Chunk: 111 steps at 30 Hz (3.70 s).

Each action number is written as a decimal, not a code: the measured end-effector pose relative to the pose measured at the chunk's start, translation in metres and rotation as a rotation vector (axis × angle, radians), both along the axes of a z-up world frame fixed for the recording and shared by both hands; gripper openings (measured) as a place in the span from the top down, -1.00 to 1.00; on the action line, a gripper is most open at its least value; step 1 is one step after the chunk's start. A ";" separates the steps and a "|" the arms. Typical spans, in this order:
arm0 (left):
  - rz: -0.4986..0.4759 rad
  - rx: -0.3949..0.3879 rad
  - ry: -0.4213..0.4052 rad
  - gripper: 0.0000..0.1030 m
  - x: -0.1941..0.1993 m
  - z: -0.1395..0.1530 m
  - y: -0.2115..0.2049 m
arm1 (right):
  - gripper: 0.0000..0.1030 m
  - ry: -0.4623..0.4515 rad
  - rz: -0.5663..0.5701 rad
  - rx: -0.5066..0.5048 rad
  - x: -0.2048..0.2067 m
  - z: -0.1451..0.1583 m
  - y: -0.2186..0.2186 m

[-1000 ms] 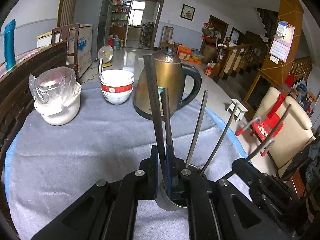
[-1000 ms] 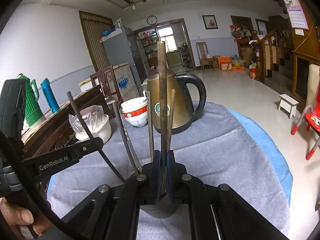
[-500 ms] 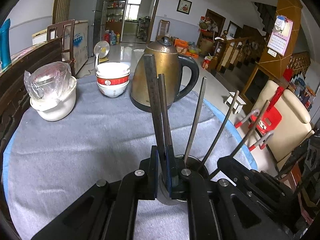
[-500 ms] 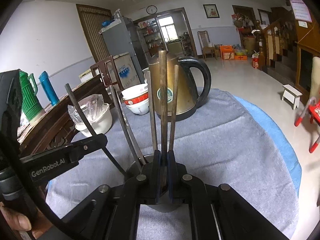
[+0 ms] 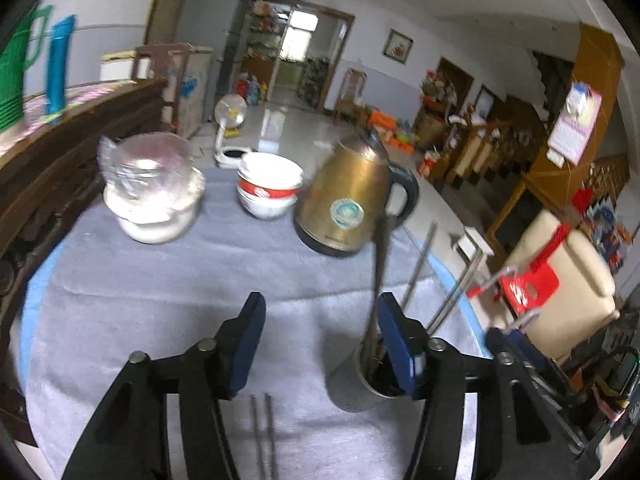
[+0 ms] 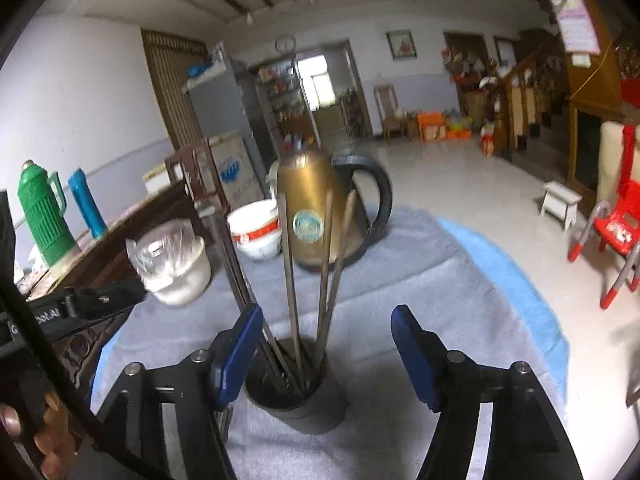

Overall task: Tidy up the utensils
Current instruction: 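Move both open grippers back over the last chopsticks on the cloth, then grasp a dark chopstick with the right gripper while the left gripper grasps another, then lift both held chopsticks and carry them toward the gray cup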

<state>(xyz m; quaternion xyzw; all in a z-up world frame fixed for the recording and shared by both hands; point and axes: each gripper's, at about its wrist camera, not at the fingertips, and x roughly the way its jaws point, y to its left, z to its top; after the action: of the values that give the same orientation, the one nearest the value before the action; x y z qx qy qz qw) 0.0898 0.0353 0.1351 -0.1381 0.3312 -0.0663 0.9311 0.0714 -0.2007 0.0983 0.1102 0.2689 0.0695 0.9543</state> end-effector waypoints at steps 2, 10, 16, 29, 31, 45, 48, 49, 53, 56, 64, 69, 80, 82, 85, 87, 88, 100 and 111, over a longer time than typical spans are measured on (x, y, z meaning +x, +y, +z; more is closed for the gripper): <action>0.035 0.001 -0.011 -0.38 -0.009 0.000 0.015 | -0.37 -0.021 -0.013 0.008 -0.012 0.007 -0.004; 0.144 0.108 0.166 -0.47 -0.046 -0.078 0.068 | -0.37 0.085 0.052 0.041 -0.049 -0.023 0.007; 0.176 0.118 0.350 -0.47 -0.065 -0.146 0.091 | -0.35 0.325 0.194 0.036 -0.056 -0.087 0.047; 0.146 0.086 0.396 -0.47 -0.088 -0.169 0.093 | 0.23 0.584 0.320 0.103 -0.013 -0.134 0.113; 0.144 0.075 0.400 -0.47 -0.087 -0.171 0.095 | 0.29 0.598 0.316 0.095 -0.007 -0.139 0.121; 0.117 0.058 0.421 -0.47 -0.087 -0.174 0.091 | 0.79 0.657 0.334 0.012 0.006 -0.150 0.147; 0.109 0.058 0.427 -0.47 -0.084 -0.173 0.086 | 0.83 0.660 0.337 -0.011 0.007 -0.149 0.142; 0.101 0.058 0.431 -0.47 -0.084 -0.173 0.084 | 0.83 0.661 0.333 -0.018 0.006 -0.149 0.138; 0.057 0.051 0.449 -0.47 -0.076 -0.167 0.068 | 0.83 0.670 0.316 -0.037 0.004 -0.149 0.117; 0.022 0.030 0.456 -0.47 -0.065 -0.160 0.052 | 0.83 0.672 0.303 -0.052 0.000 -0.148 0.101; -0.018 0.090 0.549 -0.46 -0.023 -0.167 0.007 | 0.83 0.676 0.299 0.008 -0.006 -0.152 0.070; -0.017 0.149 0.629 0.23 -0.015 -0.181 0.001 | 0.79 0.683 0.316 0.010 -0.005 -0.152 0.062; -0.102 0.158 0.702 0.83 -0.022 -0.182 0.026 | 0.78 0.748 0.340 -0.046 0.015 -0.152 0.077; -0.098 0.154 0.714 0.79 -0.019 -0.181 0.031 | 0.77 0.758 0.340 -0.077 0.019 -0.152 0.083; -0.104 0.140 0.717 0.54 -0.012 -0.180 0.033 | 0.76 0.772 0.343 -0.134 0.026 -0.150 0.092; -0.105 0.134 0.716 0.51 -0.010 -0.179 0.035 | 0.76 0.782 0.346 -0.165 0.030 -0.150 0.099; -0.109 0.138 0.704 0.54 -0.010 -0.178 0.035 | 0.76 0.785 0.347 -0.175 0.032 -0.150 0.101; -0.131 0.065 0.597 0.90 -0.037 -0.153 0.049 | 0.88 0.693 0.391 -0.156 0.019 -0.140 0.124; 0.014 0.017 0.291 0.90 -0.067 -0.091 0.079 | 0.88 0.337 0.340 0.037 -0.019 -0.084 0.106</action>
<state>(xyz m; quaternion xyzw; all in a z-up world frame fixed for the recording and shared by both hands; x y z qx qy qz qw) 0.0227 0.1141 0.0443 -0.1406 0.4623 -0.0364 0.8748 0.0523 -0.0950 0.0148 0.0911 0.4379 0.2146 0.8683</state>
